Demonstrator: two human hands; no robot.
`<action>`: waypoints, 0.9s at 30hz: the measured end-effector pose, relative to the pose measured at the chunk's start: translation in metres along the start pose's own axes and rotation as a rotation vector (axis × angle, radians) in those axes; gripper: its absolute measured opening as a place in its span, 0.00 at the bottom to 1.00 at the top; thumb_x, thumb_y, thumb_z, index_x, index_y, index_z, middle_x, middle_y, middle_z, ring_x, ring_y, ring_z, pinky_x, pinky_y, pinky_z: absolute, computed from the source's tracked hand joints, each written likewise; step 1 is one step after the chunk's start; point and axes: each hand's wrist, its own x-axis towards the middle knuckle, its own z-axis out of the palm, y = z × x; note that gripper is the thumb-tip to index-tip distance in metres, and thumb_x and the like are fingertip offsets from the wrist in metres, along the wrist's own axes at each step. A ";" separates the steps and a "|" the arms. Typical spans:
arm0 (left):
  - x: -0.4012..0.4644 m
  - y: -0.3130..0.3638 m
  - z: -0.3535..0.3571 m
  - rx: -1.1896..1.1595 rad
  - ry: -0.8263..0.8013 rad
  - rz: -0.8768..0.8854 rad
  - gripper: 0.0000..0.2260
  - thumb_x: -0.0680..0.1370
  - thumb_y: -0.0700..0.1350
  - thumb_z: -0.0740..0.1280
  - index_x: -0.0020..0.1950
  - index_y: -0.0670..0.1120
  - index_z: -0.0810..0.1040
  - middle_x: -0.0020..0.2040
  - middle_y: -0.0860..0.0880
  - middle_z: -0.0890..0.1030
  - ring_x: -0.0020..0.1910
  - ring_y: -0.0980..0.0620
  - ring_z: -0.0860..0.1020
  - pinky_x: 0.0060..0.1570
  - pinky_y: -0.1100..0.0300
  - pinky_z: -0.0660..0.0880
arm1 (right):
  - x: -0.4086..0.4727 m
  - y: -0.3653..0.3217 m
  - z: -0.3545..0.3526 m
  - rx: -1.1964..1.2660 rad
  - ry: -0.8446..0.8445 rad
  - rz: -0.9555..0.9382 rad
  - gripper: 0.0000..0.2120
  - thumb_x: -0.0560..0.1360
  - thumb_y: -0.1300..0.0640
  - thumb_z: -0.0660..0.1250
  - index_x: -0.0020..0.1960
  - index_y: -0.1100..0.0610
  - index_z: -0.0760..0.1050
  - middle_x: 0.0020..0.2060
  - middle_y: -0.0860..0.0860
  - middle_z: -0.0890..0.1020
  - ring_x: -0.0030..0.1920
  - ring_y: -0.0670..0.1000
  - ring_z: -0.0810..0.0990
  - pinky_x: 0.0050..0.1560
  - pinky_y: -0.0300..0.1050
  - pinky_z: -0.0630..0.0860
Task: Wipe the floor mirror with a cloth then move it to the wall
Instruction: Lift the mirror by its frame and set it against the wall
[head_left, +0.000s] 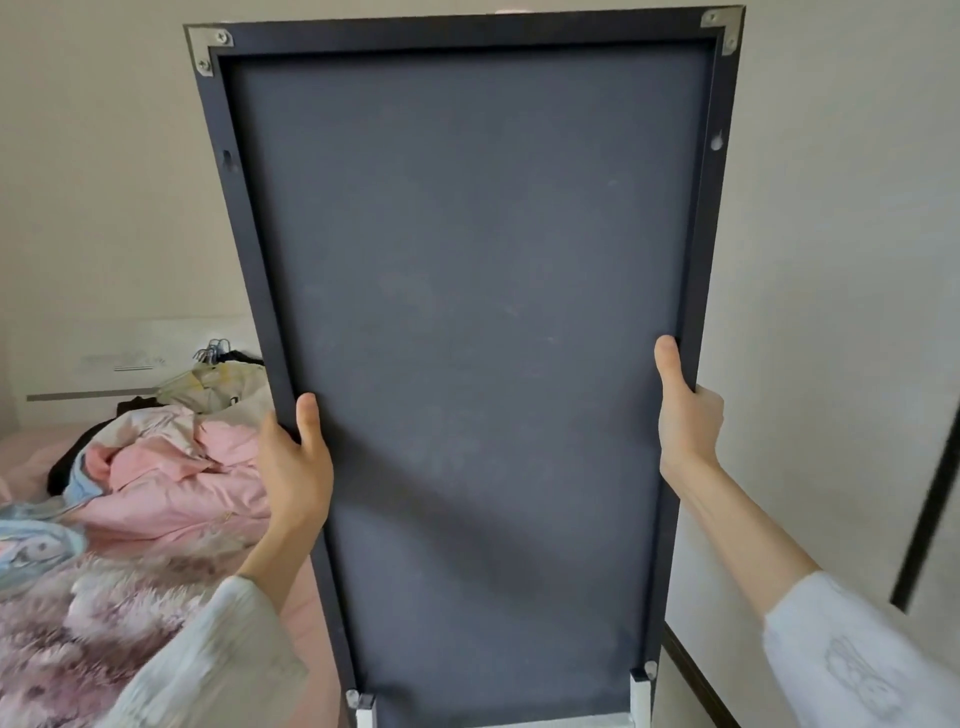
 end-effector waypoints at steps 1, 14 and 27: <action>0.012 -0.008 0.018 -0.016 -0.008 0.010 0.16 0.80 0.51 0.55 0.47 0.38 0.68 0.33 0.47 0.66 0.41 0.47 0.67 0.41 0.62 0.58 | 0.015 0.007 0.012 0.001 0.007 -0.001 0.31 0.68 0.35 0.67 0.27 0.53 0.52 0.23 0.46 0.56 0.26 0.48 0.56 0.29 0.42 0.56; 0.154 -0.088 0.268 -0.017 -0.078 -0.009 0.15 0.80 0.51 0.55 0.45 0.40 0.67 0.33 0.49 0.68 0.41 0.46 0.69 0.43 0.58 0.62 | 0.250 0.093 0.158 -0.014 -0.010 0.051 0.27 0.69 0.34 0.65 0.41 0.59 0.69 0.34 0.50 0.61 0.41 0.51 0.61 0.36 0.42 0.67; 0.269 -0.157 0.500 0.008 -0.067 -0.054 0.20 0.80 0.53 0.54 0.60 0.38 0.69 0.56 0.40 0.76 0.58 0.42 0.72 0.53 0.58 0.64 | 0.487 0.160 0.296 0.042 -0.055 0.080 0.42 0.71 0.37 0.65 0.64 0.74 0.64 0.64 0.64 0.71 0.65 0.65 0.68 0.66 0.56 0.65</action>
